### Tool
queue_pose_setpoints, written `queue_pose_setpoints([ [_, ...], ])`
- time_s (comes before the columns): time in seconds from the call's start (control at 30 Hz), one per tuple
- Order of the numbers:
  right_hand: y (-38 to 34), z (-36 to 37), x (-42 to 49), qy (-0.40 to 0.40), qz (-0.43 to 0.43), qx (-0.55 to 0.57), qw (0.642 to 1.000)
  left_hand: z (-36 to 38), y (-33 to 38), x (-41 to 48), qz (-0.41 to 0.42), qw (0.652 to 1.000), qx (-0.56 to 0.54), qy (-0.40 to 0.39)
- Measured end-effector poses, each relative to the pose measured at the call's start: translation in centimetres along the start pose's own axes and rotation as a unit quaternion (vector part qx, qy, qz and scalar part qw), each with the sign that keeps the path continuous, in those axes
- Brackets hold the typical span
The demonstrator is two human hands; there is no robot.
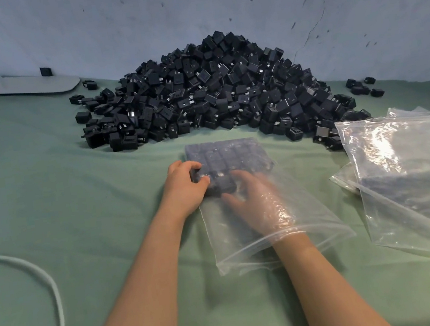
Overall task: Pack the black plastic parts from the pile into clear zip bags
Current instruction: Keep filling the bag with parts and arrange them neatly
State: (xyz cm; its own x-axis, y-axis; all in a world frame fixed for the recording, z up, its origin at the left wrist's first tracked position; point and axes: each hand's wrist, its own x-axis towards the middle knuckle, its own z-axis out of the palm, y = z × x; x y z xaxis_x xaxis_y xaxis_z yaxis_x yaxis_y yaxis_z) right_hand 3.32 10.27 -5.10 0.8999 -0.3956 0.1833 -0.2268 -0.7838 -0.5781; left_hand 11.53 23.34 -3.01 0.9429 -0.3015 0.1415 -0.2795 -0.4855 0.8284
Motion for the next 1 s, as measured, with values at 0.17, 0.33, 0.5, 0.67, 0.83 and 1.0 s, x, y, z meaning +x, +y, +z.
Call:
queue_pose_setpoints([
  [0.17,-0.1,-0.1,0.0,0.012,-0.007,0.012,1.0,0.2,-0.2,-0.2,-0.025,0.998,0.033,0.049],
  [0.33,-0.2,-0.1,0.1,0.018,-0.008,0.02,1.0,0.3,-0.1,-0.2,-0.02,0.998,0.021,0.05],
  [0.5,-0.3,-0.1,0.3,0.021,-0.005,0.008,1.0,0.5,-0.1,-0.2,-0.014,0.998,0.02,0.055],
  [0.67,-0.2,0.2,0.5,0.023,-0.004,0.008,1.0,0.5,-0.2,-0.1,-0.009,0.998,0.021,0.056],
  [0.83,0.1,0.7,0.3,0.036,-0.009,0.015,0.999,0.6,-0.1,-0.1,-0.012,0.998,0.022,0.054],
  [1.0,-0.1,1.0,0.4,0.063,-0.02,0.022,0.998,0.4,0.0,0.3,-0.035,0.997,-0.001,0.076],
])
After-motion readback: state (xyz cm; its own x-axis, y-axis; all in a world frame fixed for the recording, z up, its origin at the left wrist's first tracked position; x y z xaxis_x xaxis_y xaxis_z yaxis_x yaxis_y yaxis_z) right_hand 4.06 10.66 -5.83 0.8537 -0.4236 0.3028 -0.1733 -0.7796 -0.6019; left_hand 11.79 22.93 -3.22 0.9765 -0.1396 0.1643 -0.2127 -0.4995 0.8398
